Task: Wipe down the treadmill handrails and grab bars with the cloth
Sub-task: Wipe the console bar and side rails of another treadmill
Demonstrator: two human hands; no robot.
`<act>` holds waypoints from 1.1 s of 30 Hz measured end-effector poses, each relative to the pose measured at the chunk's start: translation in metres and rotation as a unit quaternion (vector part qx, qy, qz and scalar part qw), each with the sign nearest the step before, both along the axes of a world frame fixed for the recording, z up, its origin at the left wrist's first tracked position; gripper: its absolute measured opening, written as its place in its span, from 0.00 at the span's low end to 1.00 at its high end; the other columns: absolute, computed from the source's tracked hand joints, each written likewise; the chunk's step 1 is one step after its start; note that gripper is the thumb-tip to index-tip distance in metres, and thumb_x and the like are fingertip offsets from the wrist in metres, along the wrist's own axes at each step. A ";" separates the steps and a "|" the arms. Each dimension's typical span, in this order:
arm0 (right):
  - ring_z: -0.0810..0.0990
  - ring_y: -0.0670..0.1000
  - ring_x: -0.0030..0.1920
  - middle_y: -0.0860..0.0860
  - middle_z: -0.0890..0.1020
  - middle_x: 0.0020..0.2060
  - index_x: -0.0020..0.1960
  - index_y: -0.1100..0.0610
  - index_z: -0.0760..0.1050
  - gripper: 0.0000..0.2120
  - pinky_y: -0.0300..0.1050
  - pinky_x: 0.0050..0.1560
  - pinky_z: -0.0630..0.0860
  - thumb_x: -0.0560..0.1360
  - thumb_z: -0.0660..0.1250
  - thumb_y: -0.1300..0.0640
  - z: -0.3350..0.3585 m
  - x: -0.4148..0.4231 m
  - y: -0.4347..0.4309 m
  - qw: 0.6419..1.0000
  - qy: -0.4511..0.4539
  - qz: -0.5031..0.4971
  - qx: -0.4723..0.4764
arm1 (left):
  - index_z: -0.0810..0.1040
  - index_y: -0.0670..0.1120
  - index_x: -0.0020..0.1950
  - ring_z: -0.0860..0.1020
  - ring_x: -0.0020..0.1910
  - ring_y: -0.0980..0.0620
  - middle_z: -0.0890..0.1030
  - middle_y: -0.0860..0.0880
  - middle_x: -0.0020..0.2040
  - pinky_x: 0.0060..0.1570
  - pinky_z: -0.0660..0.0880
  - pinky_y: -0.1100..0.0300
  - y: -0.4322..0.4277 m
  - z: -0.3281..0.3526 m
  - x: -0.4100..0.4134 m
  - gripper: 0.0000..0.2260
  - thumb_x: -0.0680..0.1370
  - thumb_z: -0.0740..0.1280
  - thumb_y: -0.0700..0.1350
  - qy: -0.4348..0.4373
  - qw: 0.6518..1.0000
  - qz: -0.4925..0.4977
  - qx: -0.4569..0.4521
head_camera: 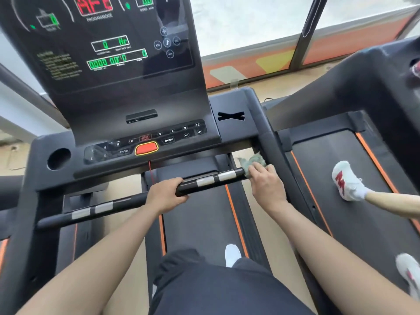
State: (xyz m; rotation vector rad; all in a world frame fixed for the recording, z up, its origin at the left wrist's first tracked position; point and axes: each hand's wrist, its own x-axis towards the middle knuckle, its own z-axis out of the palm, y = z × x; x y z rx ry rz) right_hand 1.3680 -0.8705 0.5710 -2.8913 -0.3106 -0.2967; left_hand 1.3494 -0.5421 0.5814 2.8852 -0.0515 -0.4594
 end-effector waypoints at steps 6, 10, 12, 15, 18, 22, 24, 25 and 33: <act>0.77 0.64 0.44 0.62 0.80 0.60 0.61 0.66 0.77 0.24 0.56 0.49 0.79 0.66 0.76 0.67 -0.010 -0.019 0.034 0.992 0.012 -0.083 0.096 | 0.78 0.52 0.68 0.77 0.62 0.52 0.79 0.55 0.62 0.61 0.75 0.50 0.032 -0.003 -0.014 0.25 0.70 0.70 0.51 -0.079 0.987 -0.046 -0.131; 0.73 0.59 0.39 0.57 0.81 0.51 0.54 0.61 0.78 0.19 0.51 0.43 0.73 0.65 0.74 0.72 -0.012 -0.020 0.065 0.991 -0.016 -0.100 0.093 | 0.78 0.49 0.68 0.75 0.65 0.45 0.75 0.47 0.68 0.63 0.75 0.48 0.080 -0.006 -0.033 0.31 0.66 0.77 0.51 -0.173 0.982 -0.030 -0.071; 0.72 0.59 0.39 0.55 0.80 0.46 0.49 0.59 0.77 0.16 0.51 0.42 0.72 0.65 0.73 0.72 -0.012 -0.020 0.085 0.994 -0.024 -0.058 0.089 | 0.76 0.50 0.69 0.77 0.63 0.46 0.76 0.48 0.66 0.60 0.77 0.49 0.101 -0.005 -0.038 0.35 0.64 0.78 0.55 -0.143 0.989 0.002 -0.047; 0.73 0.58 0.43 0.52 0.81 0.48 0.54 0.57 0.78 0.18 0.51 0.46 0.75 0.67 0.71 0.71 -0.011 -0.027 0.130 0.994 0.004 0.024 0.109 | 0.71 0.57 0.68 0.81 0.56 0.49 0.81 0.56 0.58 0.50 0.76 0.55 0.118 -0.001 -0.034 0.32 0.66 0.73 0.63 0.004 1.000 0.020 0.011; 0.73 0.58 0.47 0.54 0.81 0.54 0.64 0.61 0.75 0.24 0.50 0.54 0.75 0.68 0.68 0.68 -0.008 -0.039 0.183 0.987 0.026 0.098 0.127 | 0.73 0.59 0.57 0.82 0.52 0.49 0.83 0.55 0.50 0.43 0.72 0.57 0.118 0.000 -0.022 0.22 0.68 0.68 0.67 0.059 0.994 -0.040 0.080; 0.70 0.56 0.45 0.56 0.79 0.57 0.63 0.63 0.74 0.21 0.47 0.56 0.68 0.71 0.60 0.65 0.001 -0.052 0.237 0.977 0.030 0.199 0.075 | 0.78 0.59 0.55 0.83 0.51 0.46 0.84 0.52 0.49 0.45 0.73 0.56 0.113 0.000 -0.008 0.20 0.67 0.69 0.66 0.077 0.988 -0.072 0.109; 0.70 0.57 0.46 0.57 0.78 0.59 0.64 0.63 0.74 0.22 0.48 0.55 0.70 0.69 0.65 0.68 0.000 -0.052 0.242 0.975 0.031 0.209 0.070 | 0.79 0.58 0.53 0.83 0.49 0.46 0.84 0.52 0.47 0.44 0.73 0.57 0.114 -0.004 -0.010 0.20 0.66 0.68 0.66 0.064 0.990 -0.063 0.109; 0.71 0.57 0.46 0.57 0.78 0.58 0.64 0.62 0.75 0.23 0.48 0.54 0.71 0.69 0.66 0.69 -0.002 -0.051 0.240 0.975 0.036 0.207 0.072 | 0.79 0.58 0.52 0.83 0.48 0.46 0.84 0.52 0.46 0.43 0.73 0.57 0.114 -0.005 -0.012 0.20 0.65 0.68 0.66 0.050 0.991 -0.060 0.110; 0.71 0.57 0.40 0.51 0.78 0.38 0.45 0.55 0.80 0.09 0.52 0.41 0.72 0.67 0.73 0.65 -0.005 -0.053 0.173 0.994 -0.052 0.062 0.074 | 0.76 0.57 0.43 0.82 0.42 0.47 0.78 0.55 0.36 0.39 0.70 0.57 0.110 -0.006 -0.014 0.16 0.66 0.67 0.67 0.010 0.992 -0.045 0.121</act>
